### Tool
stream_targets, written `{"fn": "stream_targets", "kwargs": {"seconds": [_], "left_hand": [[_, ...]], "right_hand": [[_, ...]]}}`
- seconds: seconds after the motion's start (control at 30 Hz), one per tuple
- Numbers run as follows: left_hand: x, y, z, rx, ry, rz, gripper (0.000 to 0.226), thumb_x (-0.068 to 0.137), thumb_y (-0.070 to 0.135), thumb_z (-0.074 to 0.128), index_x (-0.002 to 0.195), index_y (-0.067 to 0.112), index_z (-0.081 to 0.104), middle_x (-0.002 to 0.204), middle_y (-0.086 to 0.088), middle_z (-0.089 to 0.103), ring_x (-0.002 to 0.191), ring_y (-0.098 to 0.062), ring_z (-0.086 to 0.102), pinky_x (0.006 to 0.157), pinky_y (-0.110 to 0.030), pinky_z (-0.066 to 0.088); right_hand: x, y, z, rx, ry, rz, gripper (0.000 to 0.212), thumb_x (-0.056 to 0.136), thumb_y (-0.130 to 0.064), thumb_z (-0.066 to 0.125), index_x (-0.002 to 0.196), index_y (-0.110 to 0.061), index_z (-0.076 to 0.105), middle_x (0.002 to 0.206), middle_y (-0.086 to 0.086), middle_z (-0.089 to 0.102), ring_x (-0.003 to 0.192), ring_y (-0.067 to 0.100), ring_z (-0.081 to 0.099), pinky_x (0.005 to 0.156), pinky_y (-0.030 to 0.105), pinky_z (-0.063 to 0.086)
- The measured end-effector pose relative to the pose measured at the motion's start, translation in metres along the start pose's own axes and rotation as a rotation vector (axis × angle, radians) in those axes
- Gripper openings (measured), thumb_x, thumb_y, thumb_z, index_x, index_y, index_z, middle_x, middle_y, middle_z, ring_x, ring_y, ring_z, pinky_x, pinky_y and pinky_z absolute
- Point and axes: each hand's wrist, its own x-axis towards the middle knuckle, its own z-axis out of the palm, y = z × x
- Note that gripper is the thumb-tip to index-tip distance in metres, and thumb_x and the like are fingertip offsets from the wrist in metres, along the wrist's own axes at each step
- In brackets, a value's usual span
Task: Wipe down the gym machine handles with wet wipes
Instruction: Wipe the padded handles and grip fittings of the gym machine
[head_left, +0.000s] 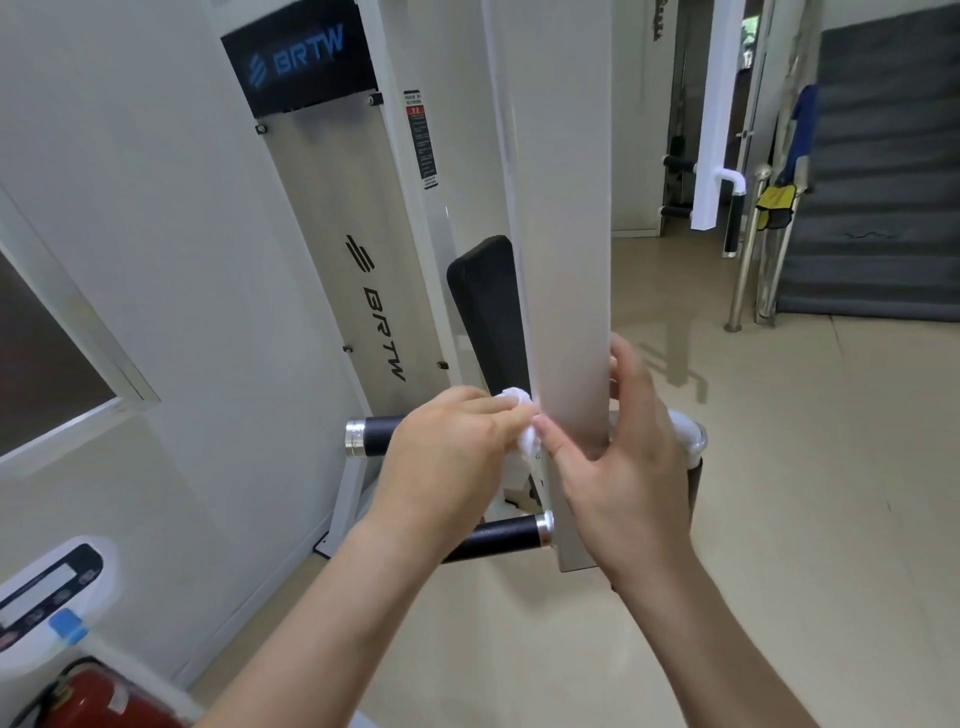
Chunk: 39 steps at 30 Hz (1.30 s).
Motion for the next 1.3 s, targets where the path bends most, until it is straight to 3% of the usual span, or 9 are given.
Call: {"fn": "stream_targets", "kwargs": {"seconds": [0.23, 0.3, 0.4, 0.5, 0.63, 0.73, 0.93, 1.13, 1.3], "left_hand": [[0.02, 0.007, -0.004, 0.096, 0.089, -0.188, 0.023, 0.06, 0.006, 0.075, 0.073, 0.014, 0.057, 0.047, 0.004, 0.051, 0.04, -0.021, 0.044, 0.038, -0.025, 0.033], [0.007, 0.019, 0.003, 0.15, 0.079, -0.134, 0.023, 0.061, 0.0, 0.072, 0.075, 0.013, 0.06, 0.061, 0.002, 0.06, 0.055, -0.02, 0.054, 0.047, -0.029, 0.037], [-0.024, 0.033, 0.014, 0.217, 0.08, -0.04, 0.034, 0.089, -0.006, 0.04, 0.111, -0.002, 0.065, 0.112, -0.015, 0.068, 0.107, -0.03, 0.063, 0.094, -0.035, 0.049], [-0.038, 0.039, 0.014, 0.256, 0.092, -0.018, 0.045, 0.094, -0.004, 0.027, 0.115, -0.003, 0.066, 0.119, -0.017, 0.066, 0.115, -0.03, 0.061, 0.103, -0.04, 0.046], [-0.016, 0.028, 0.001, 0.243, 0.096, 0.024, 0.018, 0.075, -0.003, 0.062, 0.084, 0.01, 0.07, 0.084, -0.002, 0.07, 0.08, -0.024, 0.065, 0.077, -0.028, 0.044], [0.003, 0.017, 0.003, 0.247, 0.014, -0.11, 0.026, 0.06, 0.001, 0.076, 0.074, 0.016, 0.06, 0.074, 0.007, 0.062, 0.064, -0.021, 0.046, 0.053, -0.025, 0.037], [-0.029, 0.019, 0.035, 0.192, 0.231, -0.101, 0.035, 0.09, -0.005, 0.046, 0.12, 0.001, 0.063, 0.126, -0.01, 0.063, 0.093, -0.028, 0.061, 0.081, -0.031, 0.054], [-0.001, 0.003, 0.013, 0.288, 0.093, -0.157, 0.023, 0.07, -0.001, 0.069, 0.077, 0.019, 0.059, 0.077, 0.009, 0.064, 0.059, -0.018, 0.028, 0.052, -0.027, 0.031], [-0.02, 0.021, 0.024, 0.186, 0.234, -0.061, 0.029, 0.087, -0.003, 0.054, 0.109, 0.007, 0.069, 0.106, -0.002, 0.07, 0.072, -0.022, 0.047, 0.069, -0.027, 0.045]], "right_hand": [[-0.004, 0.004, 0.007, -0.046, 0.014, 0.003, 0.075, 0.08, -0.033, 0.072, 0.142, -0.039, 0.028, 0.114, -0.009, 0.063, 0.103, 0.013, 0.061, 0.082, 0.036, 0.053], [-0.003, 0.005, 0.008, -0.051, 0.025, -0.006, 0.075, 0.081, -0.032, 0.071, 0.143, -0.036, 0.028, 0.114, -0.009, 0.063, 0.104, 0.012, 0.06, 0.083, 0.034, 0.051], [-0.005, 0.008, 0.01, -0.048, 0.032, -0.018, 0.074, 0.083, -0.031, 0.07, 0.143, -0.034, 0.029, 0.117, -0.009, 0.062, 0.106, 0.011, 0.058, 0.085, 0.03, 0.049], [-0.006, 0.011, 0.012, -0.053, 0.037, -0.014, 0.075, 0.083, -0.028, 0.07, 0.144, -0.032, 0.029, 0.11, -0.011, 0.06, 0.102, 0.01, 0.056, 0.082, 0.021, 0.043], [-0.004, 0.015, 0.015, -0.037, 0.041, -0.025, 0.073, 0.083, -0.025, 0.07, 0.144, -0.027, 0.031, 0.11, -0.005, 0.064, 0.1, 0.015, 0.059, 0.081, 0.03, 0.048], [-0.003, 0.017, 0.018, -0.029, 0.03, -0.014, 0.07, 0.084, -0.024, 0.068, 0.144, -0.027, 0.031, 0.105, -0.002, 0.065, 0.097, 0.02, 0.06, 0.08, 0.039, 0.05], [0.003, 0.011, 0.019, -0.067, 0.033, -0.017, 0.067, 0.082, -0.039, 0.067, 0.139, -0.028, 0.034, 0.12, -0.008, 0.058, 0.106, 0.015, 0.057, 0.083, 0.037, 0.049], [0.007, 0.006, 0.023, -0.043, 0.027, 0.033, 0.061, 0.082, -0.041, 0.065, 0.13, -0.035, 0.029, 0.111, -0.015, 0.06, 0.094, 0.014, 0.06, 0.074, 0.032, 0.048], [0.01, 0.006, 0.025, -0.035, 0.086, 0.021, 0.057, 0.08, -0.039, 0.067, 0.126, -0.034, 0.033, 0.103, -0.014, 0.062, 0.089, 0.014, 0.061, 0.072, 0.035, 0.05]]}}
